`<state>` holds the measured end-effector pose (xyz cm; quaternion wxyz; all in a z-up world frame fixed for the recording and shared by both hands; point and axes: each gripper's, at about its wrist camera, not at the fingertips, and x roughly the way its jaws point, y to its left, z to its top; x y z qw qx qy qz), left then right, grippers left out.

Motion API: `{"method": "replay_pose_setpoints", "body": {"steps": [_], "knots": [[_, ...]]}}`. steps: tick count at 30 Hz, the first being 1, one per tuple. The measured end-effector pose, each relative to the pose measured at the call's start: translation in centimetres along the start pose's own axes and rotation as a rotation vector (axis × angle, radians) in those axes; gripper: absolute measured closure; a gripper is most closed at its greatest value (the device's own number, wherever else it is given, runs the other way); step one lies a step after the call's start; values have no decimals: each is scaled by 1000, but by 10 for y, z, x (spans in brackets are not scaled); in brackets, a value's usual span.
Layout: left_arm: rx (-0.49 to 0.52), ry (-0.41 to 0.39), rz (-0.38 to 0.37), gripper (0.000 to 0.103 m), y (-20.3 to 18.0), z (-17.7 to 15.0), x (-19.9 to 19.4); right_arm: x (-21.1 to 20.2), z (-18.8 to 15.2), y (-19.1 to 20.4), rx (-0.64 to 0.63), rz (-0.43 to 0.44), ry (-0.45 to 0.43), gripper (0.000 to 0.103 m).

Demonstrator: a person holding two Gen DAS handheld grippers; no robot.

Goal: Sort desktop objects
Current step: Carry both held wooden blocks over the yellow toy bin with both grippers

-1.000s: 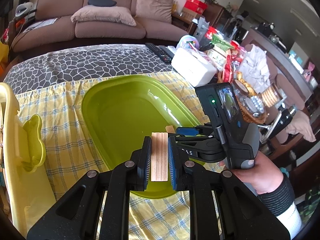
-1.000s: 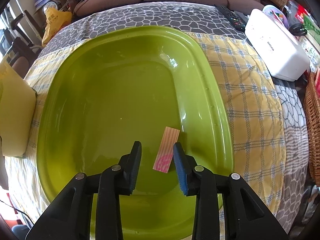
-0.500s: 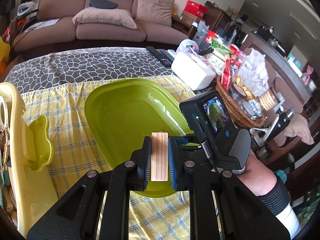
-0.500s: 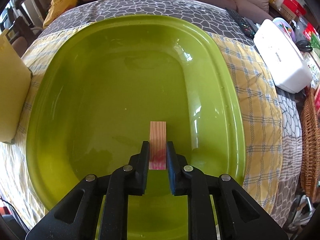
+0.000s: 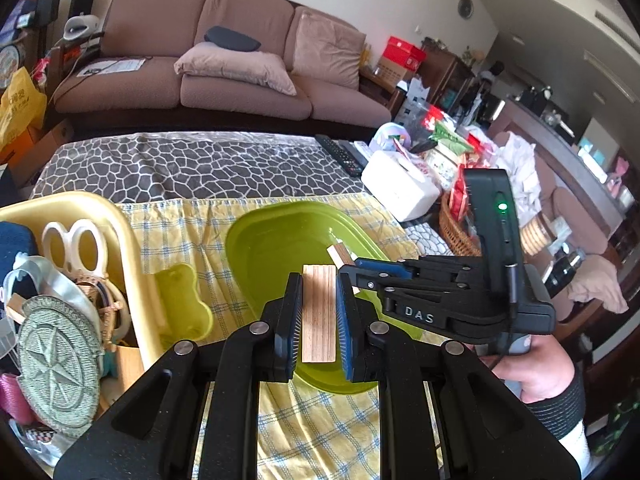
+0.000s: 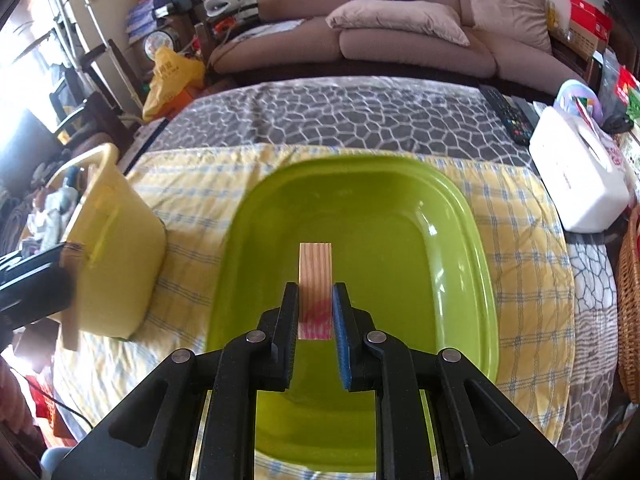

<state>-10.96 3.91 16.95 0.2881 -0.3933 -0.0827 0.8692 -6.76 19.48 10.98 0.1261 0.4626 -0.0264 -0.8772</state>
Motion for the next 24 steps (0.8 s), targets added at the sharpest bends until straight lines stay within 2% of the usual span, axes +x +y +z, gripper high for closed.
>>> {"method": "replay_pose_setpoints", "body": {"steps": [9,14,20,24], "knots": [[-102,-87,45,88,55,7,-45,-31,25,66,-57,141,-103,87],[-161,-97,81,88,90,3,-58,-26,31,95,-85,207,-109,87],[-184,-102,107,88,114,-2,-71,-17,38,129,-105,275,-103,87],[-202,-102,128,88,128,-5,-77,-7,37,151,-133,288,-89,87]]}}
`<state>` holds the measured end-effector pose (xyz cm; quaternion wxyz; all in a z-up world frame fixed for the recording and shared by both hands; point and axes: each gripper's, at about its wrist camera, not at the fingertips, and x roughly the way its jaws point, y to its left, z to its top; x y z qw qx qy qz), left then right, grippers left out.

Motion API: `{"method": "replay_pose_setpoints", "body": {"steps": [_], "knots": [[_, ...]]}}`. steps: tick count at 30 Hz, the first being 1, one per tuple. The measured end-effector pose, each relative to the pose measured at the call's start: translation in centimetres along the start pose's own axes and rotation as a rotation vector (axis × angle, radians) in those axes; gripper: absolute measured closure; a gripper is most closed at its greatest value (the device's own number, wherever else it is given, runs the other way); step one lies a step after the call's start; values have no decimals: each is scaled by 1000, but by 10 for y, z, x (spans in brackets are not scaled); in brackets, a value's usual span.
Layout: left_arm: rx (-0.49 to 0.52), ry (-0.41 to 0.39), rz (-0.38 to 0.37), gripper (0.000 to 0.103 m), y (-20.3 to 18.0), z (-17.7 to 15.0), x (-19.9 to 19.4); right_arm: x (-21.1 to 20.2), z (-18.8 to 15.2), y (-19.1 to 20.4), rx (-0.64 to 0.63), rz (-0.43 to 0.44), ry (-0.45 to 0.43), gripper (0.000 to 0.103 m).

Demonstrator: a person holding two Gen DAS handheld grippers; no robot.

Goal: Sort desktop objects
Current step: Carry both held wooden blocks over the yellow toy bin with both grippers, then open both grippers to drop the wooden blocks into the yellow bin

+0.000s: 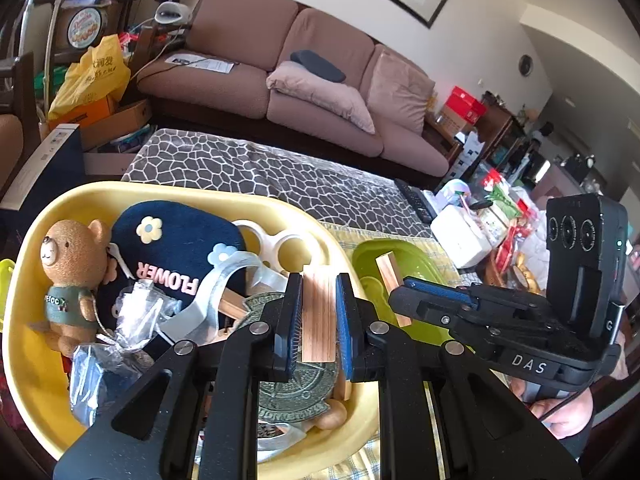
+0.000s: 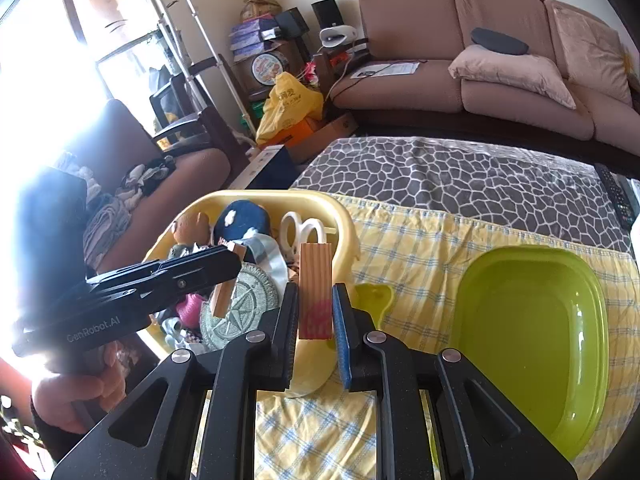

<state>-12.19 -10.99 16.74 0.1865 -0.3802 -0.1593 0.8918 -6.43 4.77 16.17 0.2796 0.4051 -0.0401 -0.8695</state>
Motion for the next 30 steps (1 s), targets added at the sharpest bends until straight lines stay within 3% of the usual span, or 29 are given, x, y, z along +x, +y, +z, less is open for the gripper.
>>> {"method": "replay_pose_setpoints", "body": {"steps": [12,24,27,30], "knots": [[-8,19,114,88,42,-2,-12,30,-8,27,-66,-30,56,87],[11,83,136,88,46,-10,-4,40,-7,32,-96,-107,48,83],[3,74,125,79,46,-9,-6,39,-6,30,-85,-95,38,80],[-19,37,81,54,46,-7,-13,32,-4,24,-63,-84,14,78]]}}
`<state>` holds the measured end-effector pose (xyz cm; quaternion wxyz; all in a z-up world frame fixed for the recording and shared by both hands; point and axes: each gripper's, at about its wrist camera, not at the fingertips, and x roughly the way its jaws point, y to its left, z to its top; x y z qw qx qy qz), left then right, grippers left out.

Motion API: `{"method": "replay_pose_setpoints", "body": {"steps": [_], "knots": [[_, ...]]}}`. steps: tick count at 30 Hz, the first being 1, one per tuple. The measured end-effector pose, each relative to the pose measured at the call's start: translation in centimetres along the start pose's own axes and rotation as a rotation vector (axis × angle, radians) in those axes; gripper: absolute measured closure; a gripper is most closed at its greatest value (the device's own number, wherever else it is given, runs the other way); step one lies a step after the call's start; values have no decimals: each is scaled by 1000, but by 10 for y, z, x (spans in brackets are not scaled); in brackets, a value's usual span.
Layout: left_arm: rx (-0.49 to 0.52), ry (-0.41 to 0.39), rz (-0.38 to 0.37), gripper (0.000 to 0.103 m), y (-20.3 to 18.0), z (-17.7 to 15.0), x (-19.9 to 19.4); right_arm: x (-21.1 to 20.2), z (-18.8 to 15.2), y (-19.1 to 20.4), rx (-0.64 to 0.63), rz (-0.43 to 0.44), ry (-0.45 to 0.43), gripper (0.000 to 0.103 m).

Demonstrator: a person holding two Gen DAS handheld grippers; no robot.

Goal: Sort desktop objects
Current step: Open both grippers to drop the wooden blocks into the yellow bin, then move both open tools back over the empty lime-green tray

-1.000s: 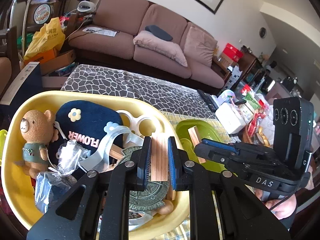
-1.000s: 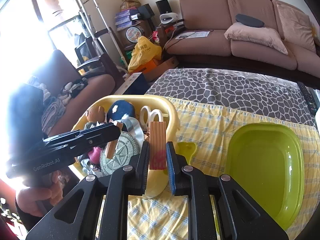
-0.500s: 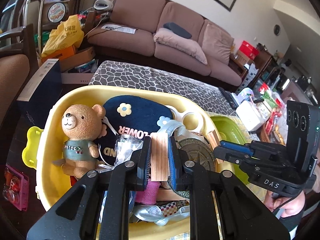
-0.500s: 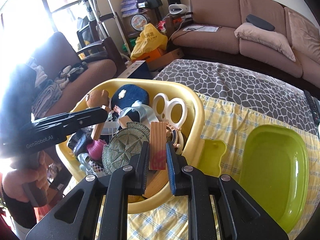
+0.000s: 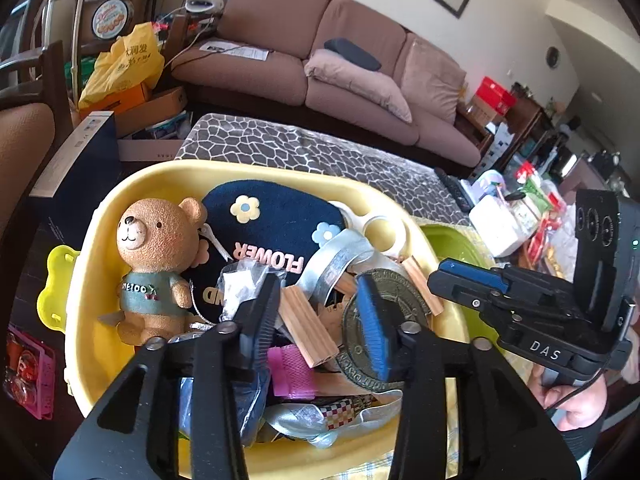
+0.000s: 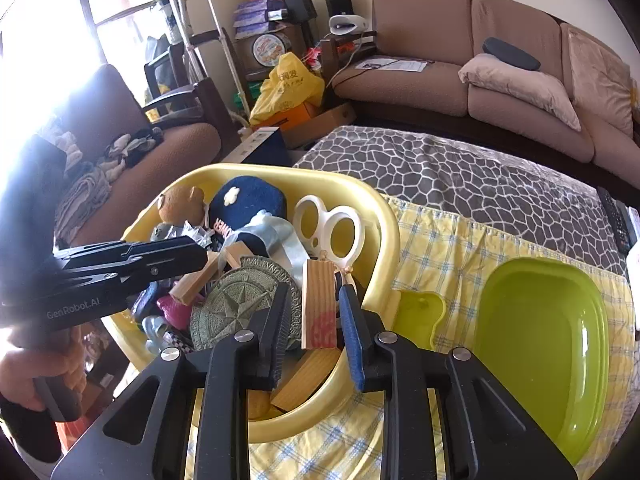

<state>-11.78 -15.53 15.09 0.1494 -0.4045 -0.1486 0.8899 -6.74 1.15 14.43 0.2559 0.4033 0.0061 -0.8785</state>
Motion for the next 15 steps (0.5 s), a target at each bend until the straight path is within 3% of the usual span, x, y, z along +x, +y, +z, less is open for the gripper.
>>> {"method": "replay_pose_setpoints", "body": {"steps": [1,3,8,11,13,15], "knots": [[-10,-17,-29,43,0,0,-3,-3,2,-2,10,0,-10,78],[-28,-41,-59,35,4,4,-7,-9,3,-7,29,-3,-30,78],[-47,-56,-66,25,5,5,-8,-20,6,-22,59,-31,-50,73],[-40,-61,-69,14,-1,6,-7,-24,4,-31,71,-48,-50,62],[-30,-69,-64,3,-8,7,-6,-28,2,-37,80,-57,-54,48],[-23,-74,-68,1,-14,6,-6,-31,0,-43,90,-69,-58,36]]}}
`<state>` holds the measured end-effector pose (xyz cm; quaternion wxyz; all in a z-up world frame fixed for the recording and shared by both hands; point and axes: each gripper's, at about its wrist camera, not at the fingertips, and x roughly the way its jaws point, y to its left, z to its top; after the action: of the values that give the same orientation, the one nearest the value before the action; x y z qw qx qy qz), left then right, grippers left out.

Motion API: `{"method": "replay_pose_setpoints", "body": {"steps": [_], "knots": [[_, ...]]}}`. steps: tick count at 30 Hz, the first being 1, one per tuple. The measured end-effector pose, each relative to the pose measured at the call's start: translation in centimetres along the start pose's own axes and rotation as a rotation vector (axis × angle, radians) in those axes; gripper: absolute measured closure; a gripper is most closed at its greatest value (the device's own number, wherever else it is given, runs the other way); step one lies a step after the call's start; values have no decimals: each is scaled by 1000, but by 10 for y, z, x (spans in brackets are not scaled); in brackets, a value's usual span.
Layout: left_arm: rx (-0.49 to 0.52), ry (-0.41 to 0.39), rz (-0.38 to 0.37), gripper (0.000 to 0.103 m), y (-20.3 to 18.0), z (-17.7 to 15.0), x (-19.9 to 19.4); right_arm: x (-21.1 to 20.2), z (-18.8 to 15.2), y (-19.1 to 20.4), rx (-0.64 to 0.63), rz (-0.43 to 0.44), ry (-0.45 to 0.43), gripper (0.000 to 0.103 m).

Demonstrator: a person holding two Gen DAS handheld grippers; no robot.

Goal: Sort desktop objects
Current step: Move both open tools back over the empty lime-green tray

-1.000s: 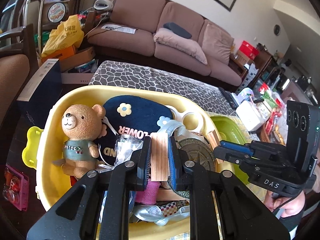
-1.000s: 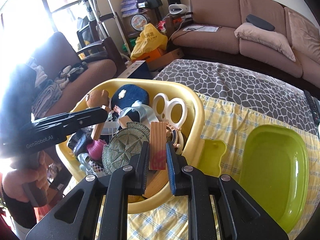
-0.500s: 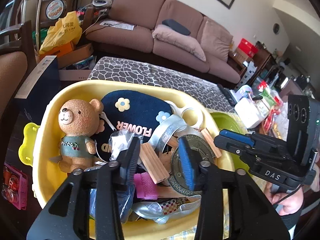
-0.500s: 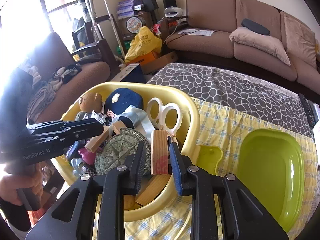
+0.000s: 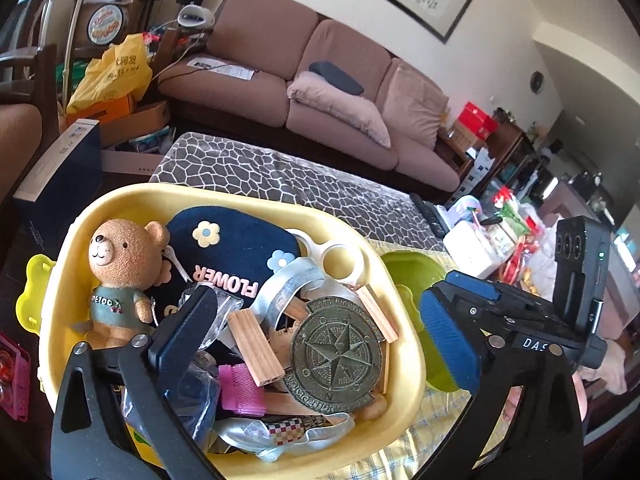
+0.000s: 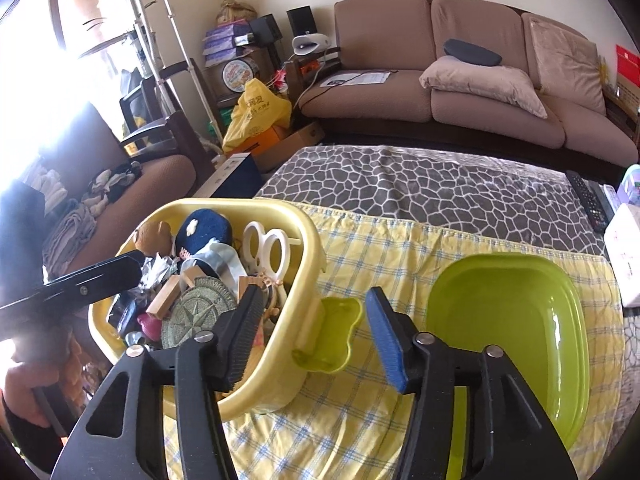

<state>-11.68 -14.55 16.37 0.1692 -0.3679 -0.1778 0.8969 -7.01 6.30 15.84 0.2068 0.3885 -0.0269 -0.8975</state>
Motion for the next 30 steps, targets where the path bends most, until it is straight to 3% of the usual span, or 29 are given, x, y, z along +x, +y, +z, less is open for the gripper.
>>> {"method": "replay_pose_setpoints", "body": {"steps": [3,7,12,23,30], "knots": [[17,5,-3,0,-10,1,5,-4,-2,-9,4,-28,-3,22],[62,5,29,0,-28,-2,12,-9,-6,-21,4,-78,1,17],[93,0,14,0,-52,-4,21,-16,-11,-35,-12,-154,4,16],[163,22,-38,0,-108,-14,44,-37,-23,-72,16,-206,6,15],[263,65,-54,0,-150,-30,62,-49,-32,-106,63,-239,15,15]]}}
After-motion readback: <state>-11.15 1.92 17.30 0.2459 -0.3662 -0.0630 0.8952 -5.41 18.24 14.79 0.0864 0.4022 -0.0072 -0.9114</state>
